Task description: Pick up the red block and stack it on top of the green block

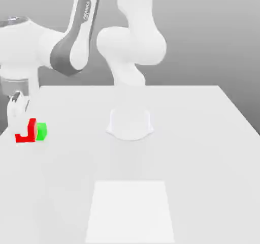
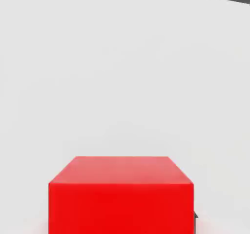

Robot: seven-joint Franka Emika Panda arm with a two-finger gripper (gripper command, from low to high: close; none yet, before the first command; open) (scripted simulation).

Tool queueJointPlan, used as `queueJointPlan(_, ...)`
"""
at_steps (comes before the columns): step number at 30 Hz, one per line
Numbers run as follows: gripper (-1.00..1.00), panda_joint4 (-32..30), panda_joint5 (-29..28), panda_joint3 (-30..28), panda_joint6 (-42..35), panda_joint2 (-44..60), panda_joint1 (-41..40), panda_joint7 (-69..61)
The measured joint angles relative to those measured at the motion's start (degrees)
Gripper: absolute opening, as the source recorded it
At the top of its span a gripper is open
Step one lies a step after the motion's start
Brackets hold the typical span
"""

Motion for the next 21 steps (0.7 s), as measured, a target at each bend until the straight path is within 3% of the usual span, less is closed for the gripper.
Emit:
queueJointPlan(12,-1.00,-3.4,-0.7,-11.2,0.2,-1.3,-16.2,7.6)
queueJointPlan(21,-1.00,-2.7,6.1,-14.2,1.4,1.2,-13.8,3.6)
